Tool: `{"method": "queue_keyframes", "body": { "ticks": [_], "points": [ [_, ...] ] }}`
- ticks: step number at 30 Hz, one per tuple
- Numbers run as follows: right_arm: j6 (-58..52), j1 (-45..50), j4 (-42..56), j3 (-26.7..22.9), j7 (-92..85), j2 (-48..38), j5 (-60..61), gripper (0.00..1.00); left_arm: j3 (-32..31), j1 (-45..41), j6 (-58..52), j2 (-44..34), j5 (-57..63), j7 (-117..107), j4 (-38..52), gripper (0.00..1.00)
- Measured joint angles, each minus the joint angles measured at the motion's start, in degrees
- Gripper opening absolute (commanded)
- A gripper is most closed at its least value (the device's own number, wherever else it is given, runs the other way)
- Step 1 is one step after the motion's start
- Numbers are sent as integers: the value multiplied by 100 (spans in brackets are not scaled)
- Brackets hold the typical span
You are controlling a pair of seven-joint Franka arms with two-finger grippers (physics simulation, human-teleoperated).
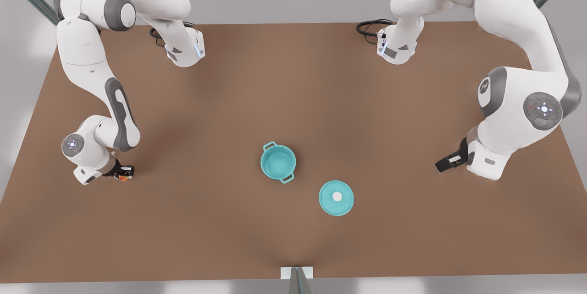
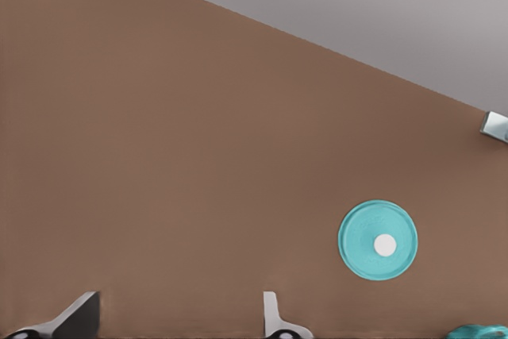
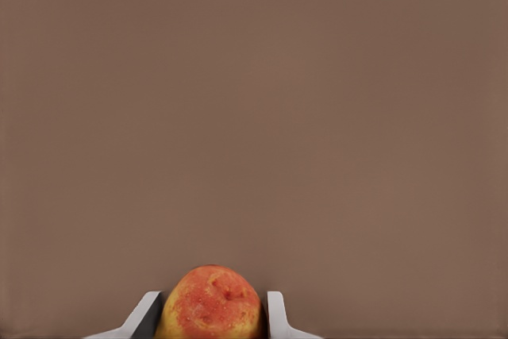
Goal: Open the pot lid and put the potato into the pot
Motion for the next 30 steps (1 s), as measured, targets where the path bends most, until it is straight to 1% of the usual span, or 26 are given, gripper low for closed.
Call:
{"method": "queue_keyframes", "body": {
  "ticks": [1, 2, 3, 4, 9, 18, 23, 26, 30],
  "points": [
    [-42, 0, -7, 30, -4, -65, 1, 55, 899, -336, -19, -750, -321, 172, -912, 100],
    [-84, 1, -17, 59, -7, -136, 2, 55, 1477, -518, 20, -1212, -585, 369, -1572, 100],
    [-130, 3, -29, 115, -9, -216, 4, 55, 1768, -546, 39, -1371, -768, 530, -1847, 100],
    [-174, 7, -36, 177, -11, -283, 6, 55, 1898, -542, 51, -1445, -903, 660, -2005, 100],
    [-428, 8, -37, 654, -6, -614, 11, 55, 2007, -874, 49, -1467, -1161, 1216, -2064, 100],
    [-705, 65, 19, 1773, 55, -893, 183, 55, 2004, -805, 107, -1291, -1205, 1906, -1984, 100],
    [-752, 347, 115, 2123, 195, -871, 217, 55, 2003, -818, 131, -1282, -1200, 2164, -1977, 100],
    [-767, 820, 331, 2168, 316, -834, 226, 54, 2001, -823, 139, -1282, -1199, 2287, -1981, 100],
    [-777, 1445, 871, 2177, 509, -609, 226, 54, 2002, -822, 140, -1282, -1199, 2424, -1985, 100]
  ]
}}
